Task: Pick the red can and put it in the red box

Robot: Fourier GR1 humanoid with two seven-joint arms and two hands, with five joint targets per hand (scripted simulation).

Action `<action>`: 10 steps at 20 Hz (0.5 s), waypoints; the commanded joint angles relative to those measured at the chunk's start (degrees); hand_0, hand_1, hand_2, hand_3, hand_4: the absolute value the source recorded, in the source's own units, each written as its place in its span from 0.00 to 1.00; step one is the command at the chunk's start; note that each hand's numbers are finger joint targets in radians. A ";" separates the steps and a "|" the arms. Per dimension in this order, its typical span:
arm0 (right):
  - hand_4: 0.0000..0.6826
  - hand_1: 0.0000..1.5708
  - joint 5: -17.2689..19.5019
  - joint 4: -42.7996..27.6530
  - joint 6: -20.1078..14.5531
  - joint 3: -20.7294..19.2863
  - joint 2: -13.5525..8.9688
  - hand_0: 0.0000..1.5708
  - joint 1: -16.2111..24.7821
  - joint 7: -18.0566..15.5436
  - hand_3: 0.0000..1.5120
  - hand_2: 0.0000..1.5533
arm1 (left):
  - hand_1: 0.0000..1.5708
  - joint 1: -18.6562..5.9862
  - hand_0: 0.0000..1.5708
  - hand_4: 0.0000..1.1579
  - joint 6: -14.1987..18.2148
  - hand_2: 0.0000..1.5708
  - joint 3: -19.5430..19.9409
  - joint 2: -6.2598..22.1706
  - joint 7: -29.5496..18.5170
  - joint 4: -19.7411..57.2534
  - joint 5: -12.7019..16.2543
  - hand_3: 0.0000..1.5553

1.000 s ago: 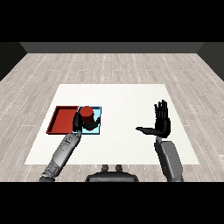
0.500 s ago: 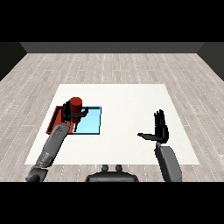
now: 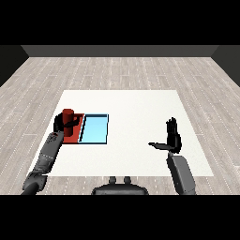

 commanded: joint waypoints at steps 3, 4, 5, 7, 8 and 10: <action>0.00 0.00 1.53 -0.57 0.06 0.50 0.99 0.00 1.57 -3.51 0.00 0.00 | 0.94 -4.63 0.94 0.88 0.59 0.95 3.63 1.32 -5.63 20.57 -1.88 0.94; 0.00 0.00 2.85 -2.67 -1.36 2.30 2.27 0.00 1.65 -3.12 0.00 0.00 | 0.89 -4.12 0.89 0.90 2.70 0.91 2.78 1.10 -2.58 21.95 -3.16 0.92; 0.00 0.00 2.12 -2.44 -0.99 0.79 1.10 0.00 1.17 -2.62 0.00 0.00 | 0.90 -7.99 0.90 0.87 4.68 0.90 2.28 0.56 0.48 24.73 -4.54 0.89; 0.00 0.00 2.93 0.16 0.25 0.36 0.36 0.00 0.55 -5.40 0.00 0.00 | 0.44 -6.15 0.44 0.71 2.22 0.48 2.72 1.63 -1.00 28.61 -4.32 0.53; 0.00 0.00 3.18 -1.37 -0.56 -0.27 -0.78 0.00 0.17 -3.49 0.00 0.00 | 0.21 -8.64 0.21 0.62 6.29 0.29 0.36 -2.03 1.47 30.36 -7.03 0.21; 0.00 0.00 2.26 -1.58 -1.06 0.79 2.60 0.00 -0.15 -4.97 0.00 0.00 | 0.40 -8.59 0.40 0.59 4.62 0.43 2.47 0.26 0.97 33.35 -5.67 0.09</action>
